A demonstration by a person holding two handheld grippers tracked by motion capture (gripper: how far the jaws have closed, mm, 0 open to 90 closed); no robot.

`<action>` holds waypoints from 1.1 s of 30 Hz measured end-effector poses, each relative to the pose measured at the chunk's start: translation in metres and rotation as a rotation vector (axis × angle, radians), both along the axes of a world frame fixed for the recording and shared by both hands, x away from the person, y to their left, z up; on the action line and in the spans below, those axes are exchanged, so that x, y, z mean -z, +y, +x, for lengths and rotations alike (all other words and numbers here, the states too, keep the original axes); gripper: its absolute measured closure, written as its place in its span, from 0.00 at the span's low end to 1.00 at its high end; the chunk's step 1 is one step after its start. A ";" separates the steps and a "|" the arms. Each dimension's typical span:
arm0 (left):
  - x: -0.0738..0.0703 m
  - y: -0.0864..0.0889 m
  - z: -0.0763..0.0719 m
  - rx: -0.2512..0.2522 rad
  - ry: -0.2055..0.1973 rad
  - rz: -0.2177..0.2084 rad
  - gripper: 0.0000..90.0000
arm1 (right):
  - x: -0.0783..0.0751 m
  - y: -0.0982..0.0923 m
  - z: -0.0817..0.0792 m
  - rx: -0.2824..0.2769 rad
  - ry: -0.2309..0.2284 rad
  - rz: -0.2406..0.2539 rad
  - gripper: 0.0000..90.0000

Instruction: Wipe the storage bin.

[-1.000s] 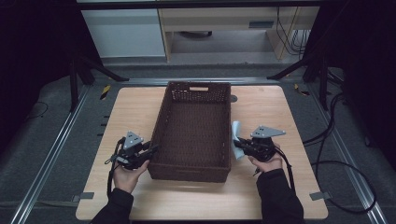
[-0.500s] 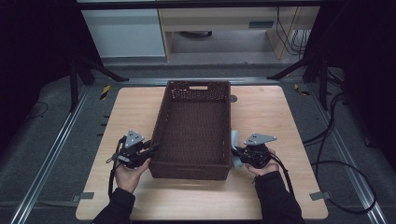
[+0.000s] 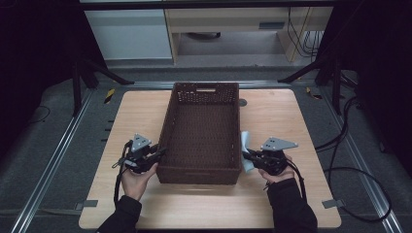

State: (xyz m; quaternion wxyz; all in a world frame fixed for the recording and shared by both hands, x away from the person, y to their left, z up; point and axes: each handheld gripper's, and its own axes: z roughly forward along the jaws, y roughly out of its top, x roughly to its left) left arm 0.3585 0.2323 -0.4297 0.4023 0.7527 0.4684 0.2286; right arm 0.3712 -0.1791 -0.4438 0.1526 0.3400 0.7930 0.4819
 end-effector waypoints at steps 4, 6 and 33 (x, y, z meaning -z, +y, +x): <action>0.000 0.000 0.001 -0.001 0.001 0.002 0.76 | -0.016 -0.002 -0.007 -0.014 -0.050 0.001 0.92; 0.000 0.000 0.002 -0.004 0.001 -0.005 0.76 | -0.014 0.001 -0.008 -0.024 -0.044 -0.022 0.92; 0.000 -0.001 0.006 -0.007 0.000 0.003 0.75 | -0.014 -0.005 -0.027 -0.041 -0.049 0.030 0.92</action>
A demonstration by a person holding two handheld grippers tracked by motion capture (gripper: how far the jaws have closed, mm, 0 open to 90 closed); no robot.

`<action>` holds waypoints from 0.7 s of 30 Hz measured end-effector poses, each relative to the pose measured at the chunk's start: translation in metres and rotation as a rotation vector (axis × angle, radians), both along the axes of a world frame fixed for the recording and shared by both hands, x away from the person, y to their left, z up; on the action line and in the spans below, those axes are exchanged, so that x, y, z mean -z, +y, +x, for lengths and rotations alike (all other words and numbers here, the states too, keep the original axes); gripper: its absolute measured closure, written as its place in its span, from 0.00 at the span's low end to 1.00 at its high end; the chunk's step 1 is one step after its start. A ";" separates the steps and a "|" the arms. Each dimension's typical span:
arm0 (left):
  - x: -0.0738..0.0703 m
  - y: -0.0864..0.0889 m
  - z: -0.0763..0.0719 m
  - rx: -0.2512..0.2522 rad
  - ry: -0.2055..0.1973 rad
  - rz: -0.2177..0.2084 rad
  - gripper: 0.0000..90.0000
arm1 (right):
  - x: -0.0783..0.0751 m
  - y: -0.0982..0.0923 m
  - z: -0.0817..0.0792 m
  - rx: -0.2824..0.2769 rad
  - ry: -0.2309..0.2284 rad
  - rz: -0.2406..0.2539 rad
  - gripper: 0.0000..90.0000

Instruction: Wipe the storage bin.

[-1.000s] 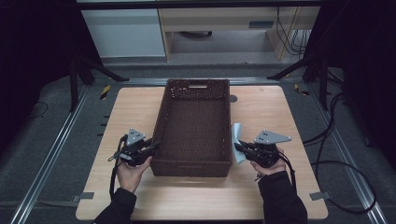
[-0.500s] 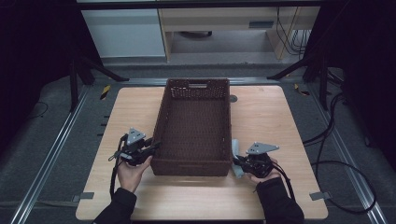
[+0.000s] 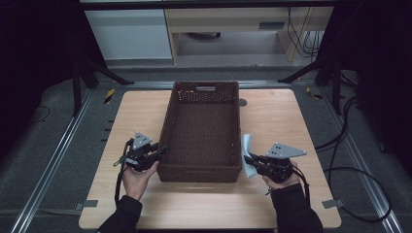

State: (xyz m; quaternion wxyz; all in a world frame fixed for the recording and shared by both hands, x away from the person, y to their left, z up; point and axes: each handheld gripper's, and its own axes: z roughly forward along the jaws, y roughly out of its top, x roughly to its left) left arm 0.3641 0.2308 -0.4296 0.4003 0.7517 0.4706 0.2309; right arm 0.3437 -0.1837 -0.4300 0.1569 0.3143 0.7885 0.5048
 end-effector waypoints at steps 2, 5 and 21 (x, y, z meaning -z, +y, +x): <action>0.000 0.000 0.001 0.001 0.004 -0.004 0.75 | 0.003 0.004 -0.002 -0.012 0.010 -0.035 0.92; 0.000 0.000 0.002 -0.003 0.001 -0.005 0.75 | 0.016 0.007 -0.001 -0.011 0.048 -0.078 0.92; 0.000 -0.001 0.003 -0.001 0.001 0.001 0.75 | 0.029 0.006 -0.011 -0.013 0.089 -0.103 0.92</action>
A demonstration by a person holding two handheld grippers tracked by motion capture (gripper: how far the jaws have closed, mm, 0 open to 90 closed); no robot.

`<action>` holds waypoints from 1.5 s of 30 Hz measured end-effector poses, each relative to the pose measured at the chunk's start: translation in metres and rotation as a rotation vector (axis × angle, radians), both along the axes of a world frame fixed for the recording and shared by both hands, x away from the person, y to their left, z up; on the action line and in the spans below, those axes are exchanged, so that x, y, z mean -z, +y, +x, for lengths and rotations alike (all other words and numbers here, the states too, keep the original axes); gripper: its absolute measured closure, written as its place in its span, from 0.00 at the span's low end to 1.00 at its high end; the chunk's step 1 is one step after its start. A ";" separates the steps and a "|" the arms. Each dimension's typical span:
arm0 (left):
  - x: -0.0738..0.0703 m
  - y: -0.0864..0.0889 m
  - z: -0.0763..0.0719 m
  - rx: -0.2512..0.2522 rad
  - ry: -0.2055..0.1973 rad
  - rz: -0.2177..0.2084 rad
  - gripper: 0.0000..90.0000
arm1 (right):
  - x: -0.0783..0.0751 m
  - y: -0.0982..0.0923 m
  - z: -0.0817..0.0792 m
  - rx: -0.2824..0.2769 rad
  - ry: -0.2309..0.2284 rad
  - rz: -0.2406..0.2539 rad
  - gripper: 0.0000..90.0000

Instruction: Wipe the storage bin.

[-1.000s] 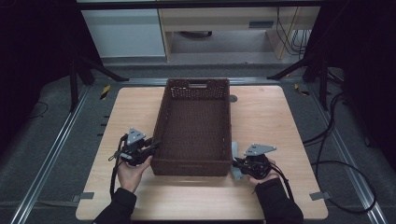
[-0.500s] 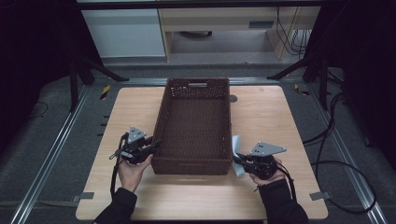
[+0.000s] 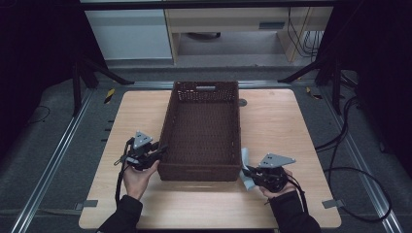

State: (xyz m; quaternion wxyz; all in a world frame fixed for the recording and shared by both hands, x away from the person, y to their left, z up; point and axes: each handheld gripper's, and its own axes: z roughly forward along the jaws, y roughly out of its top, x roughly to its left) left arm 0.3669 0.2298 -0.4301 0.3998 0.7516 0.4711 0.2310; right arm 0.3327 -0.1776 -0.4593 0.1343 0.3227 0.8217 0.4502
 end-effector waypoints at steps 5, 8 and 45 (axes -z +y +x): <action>0.000 0.000 0.000 -0.001 -0.001 0.000 0.75 | -0.022 -0.003 -0.012 -0.006 -0.071 0.062 0.92; 0.000 0.000 0.000 0.000 -0.001 0.000 0.75 | -0.022 -0.002 -0.016 -0.013 -0.074 0.052 0.92; 0.001 0.000 0.000 -0.001 -0.002 -0.002 0.74 | 0.016 0.008 -0.016 -0.008 0.077 -0.036 0.92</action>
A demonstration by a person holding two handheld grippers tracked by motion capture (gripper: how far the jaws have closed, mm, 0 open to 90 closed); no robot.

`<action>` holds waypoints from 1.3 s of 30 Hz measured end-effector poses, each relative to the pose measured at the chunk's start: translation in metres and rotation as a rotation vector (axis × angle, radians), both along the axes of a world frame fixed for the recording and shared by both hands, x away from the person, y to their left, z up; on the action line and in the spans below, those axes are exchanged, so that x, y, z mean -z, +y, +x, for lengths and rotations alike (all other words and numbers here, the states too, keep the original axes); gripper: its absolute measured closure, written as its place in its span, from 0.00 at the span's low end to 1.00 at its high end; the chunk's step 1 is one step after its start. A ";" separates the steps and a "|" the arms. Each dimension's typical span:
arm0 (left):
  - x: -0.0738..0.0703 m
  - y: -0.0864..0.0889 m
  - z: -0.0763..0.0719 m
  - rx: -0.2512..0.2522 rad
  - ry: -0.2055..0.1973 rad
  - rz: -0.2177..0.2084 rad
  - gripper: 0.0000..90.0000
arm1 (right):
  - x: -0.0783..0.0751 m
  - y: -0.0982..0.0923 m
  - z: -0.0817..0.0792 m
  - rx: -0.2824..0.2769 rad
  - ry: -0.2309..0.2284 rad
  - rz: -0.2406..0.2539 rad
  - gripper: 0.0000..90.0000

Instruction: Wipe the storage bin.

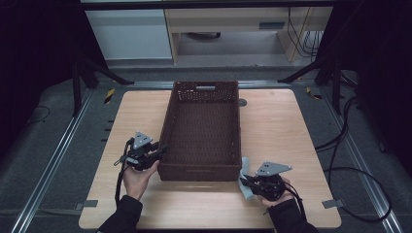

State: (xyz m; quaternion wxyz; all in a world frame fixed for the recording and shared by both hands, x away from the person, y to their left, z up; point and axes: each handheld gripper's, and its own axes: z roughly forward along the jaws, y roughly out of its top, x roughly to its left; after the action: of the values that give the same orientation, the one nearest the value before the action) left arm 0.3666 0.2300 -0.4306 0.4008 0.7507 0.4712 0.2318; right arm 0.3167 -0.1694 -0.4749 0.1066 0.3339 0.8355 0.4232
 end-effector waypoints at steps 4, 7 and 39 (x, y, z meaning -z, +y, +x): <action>0.000 0.000 0.000 0.000 -0.001 -0.001 0.74 | 0.008 0.000 0.007 0.009 0.040 -0.017 0.92; 0.000 0.000 0.000 0.000 -0.001 0.000 0.74 | 0.006 -0.001 0.008 0.011 0.037 -0.003 0.92; 0.001 0.001 0.000 -0.004 -0.004 -0.004 0.73 | 0.009 -0.114 0.031 0.465 -0.001 -0.066 0.89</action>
State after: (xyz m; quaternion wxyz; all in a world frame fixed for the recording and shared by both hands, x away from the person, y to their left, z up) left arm 0.3664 0.2309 -0.4312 0.4029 0.7486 0.4724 0.2328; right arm 0.3475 -0.2832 -0.4837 0.2126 0.5134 0.7493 0.3602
